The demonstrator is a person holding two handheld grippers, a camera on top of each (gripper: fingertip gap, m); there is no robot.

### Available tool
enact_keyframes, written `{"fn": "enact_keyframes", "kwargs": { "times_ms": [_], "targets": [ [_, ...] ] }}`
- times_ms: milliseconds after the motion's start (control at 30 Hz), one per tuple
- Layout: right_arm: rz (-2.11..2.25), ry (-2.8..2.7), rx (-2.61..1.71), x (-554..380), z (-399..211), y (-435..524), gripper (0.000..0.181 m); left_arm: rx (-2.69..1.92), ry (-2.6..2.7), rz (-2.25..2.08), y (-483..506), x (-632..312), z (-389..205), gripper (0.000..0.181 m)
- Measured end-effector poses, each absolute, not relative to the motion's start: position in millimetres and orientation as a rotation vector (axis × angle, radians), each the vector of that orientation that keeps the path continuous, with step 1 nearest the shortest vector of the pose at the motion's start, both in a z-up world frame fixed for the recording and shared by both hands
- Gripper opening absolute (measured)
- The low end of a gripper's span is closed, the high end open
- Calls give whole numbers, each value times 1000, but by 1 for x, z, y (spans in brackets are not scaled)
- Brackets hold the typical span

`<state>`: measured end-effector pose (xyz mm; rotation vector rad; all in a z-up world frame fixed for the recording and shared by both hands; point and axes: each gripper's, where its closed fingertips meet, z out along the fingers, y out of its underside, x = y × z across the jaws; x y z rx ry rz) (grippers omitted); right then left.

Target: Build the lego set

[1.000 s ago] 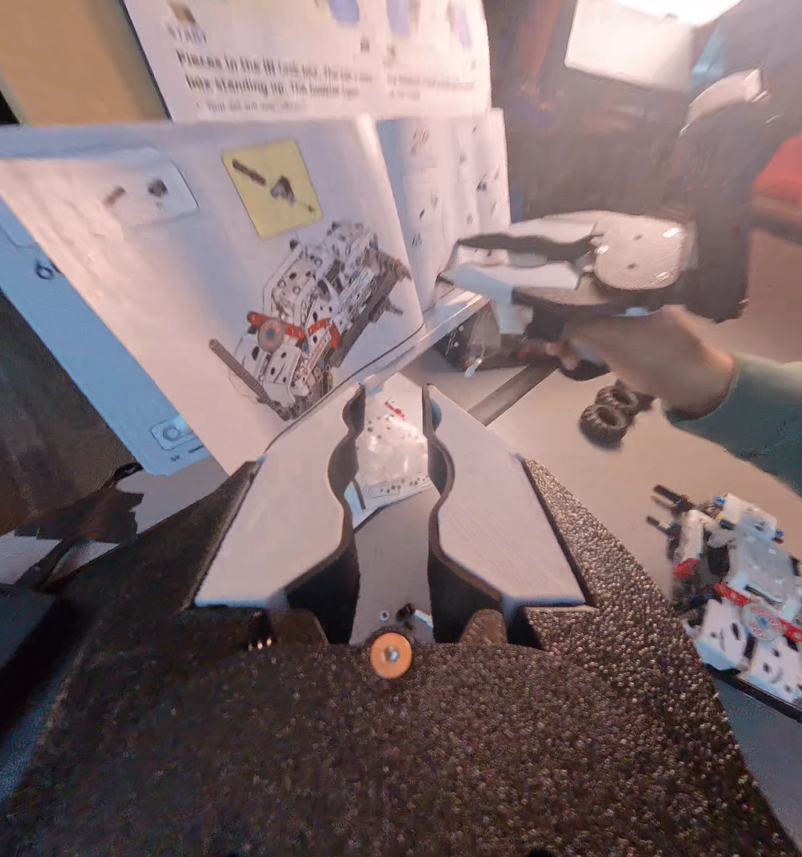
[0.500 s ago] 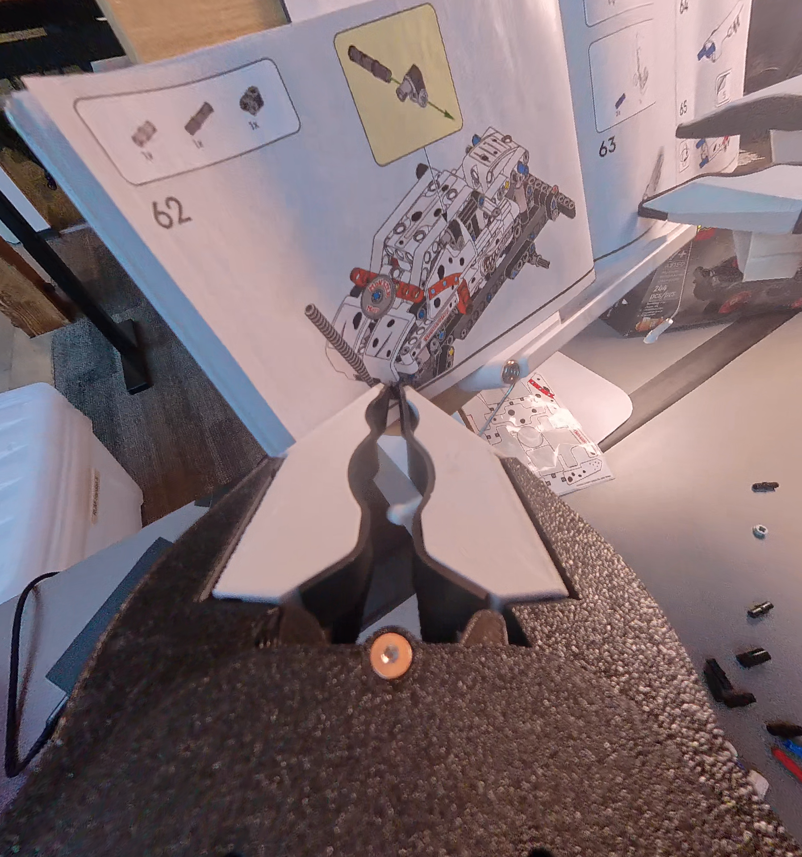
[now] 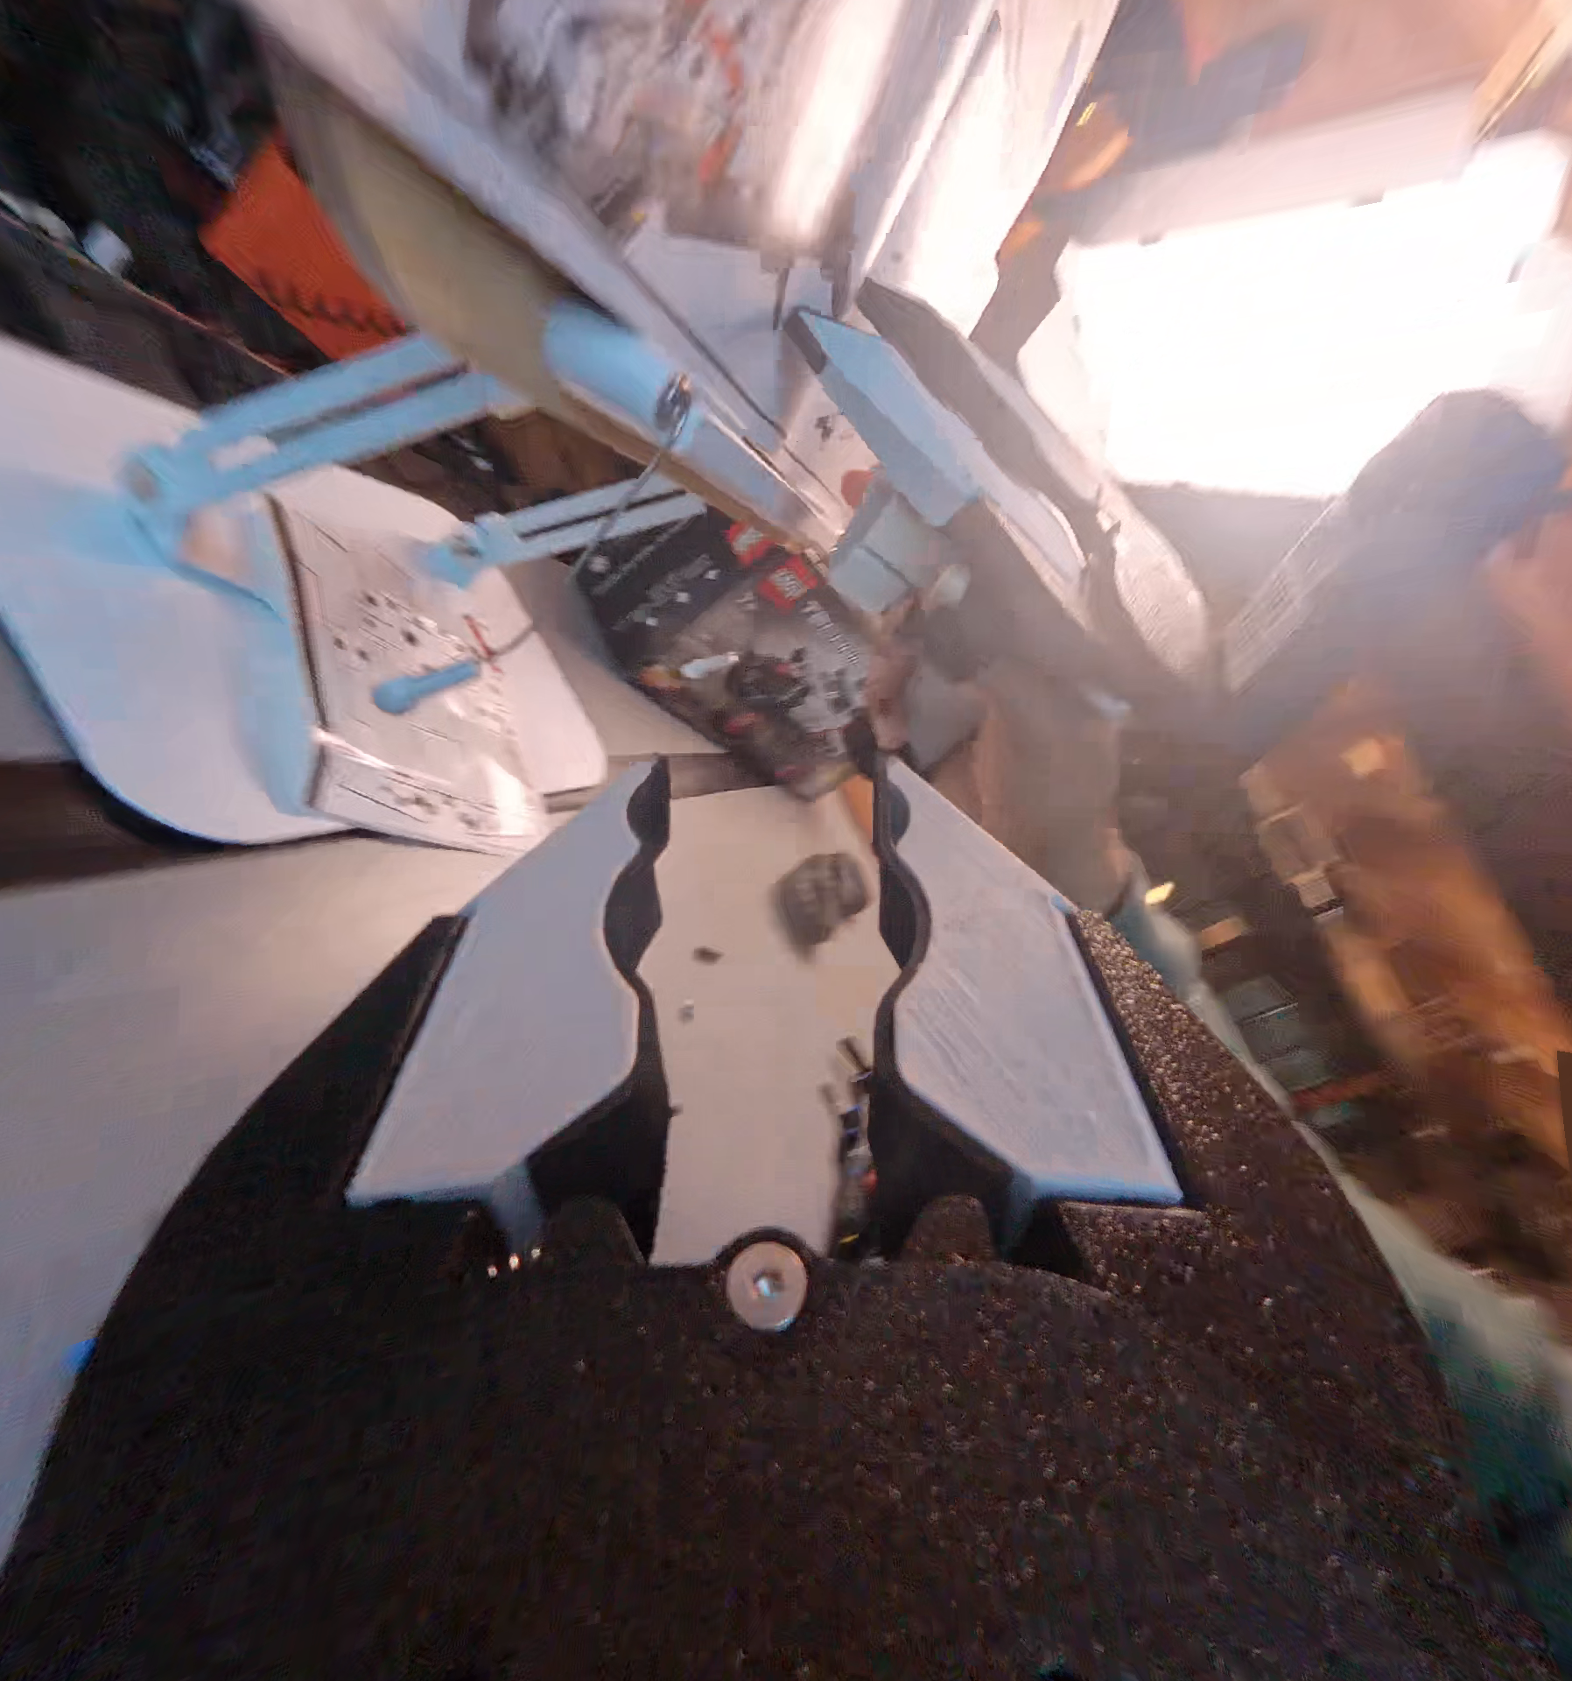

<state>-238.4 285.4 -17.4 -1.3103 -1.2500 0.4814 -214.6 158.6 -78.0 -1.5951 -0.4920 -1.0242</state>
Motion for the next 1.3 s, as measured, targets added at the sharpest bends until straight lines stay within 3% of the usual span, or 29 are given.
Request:
{"fn": "enact_keyframes", "kwargs": {
  "times_ms": [133,233,367,433,467,800,1133,1300],
  "targets": [
    [430,-1233,-1283,-242,-19,286,49,-1223,-825,-1334,183,-216,-97,71],
    [440,-1224,-1282,-241,-19,286,49,-966,-965,-1366,196,-242,-96,71],
    [438,-1233,-1274,-240,-20,286,49,-843,-1065,-1289,206,-273,-100,53],
    [443,-1242,-1275,-240,-20,285,50,-751,-997,-1156,189,-293,-85,7],
    [446,-1246,-1275,-240,-20,285,50,-748,-964,-1094,182,-299,-76,3],
    [437,-1204,-1252,-241,-21,285,52,-1065,-775,-711,185,-298,-32,1],
    [490,-1147,-1252,-241,-21,283,53,-946,-803,-717,175,-288,-49,0],
    [516,-1165,-1241,-242,-22,281,52,-1327,-464,-345,206,-281,-11,0]
  ]
}}
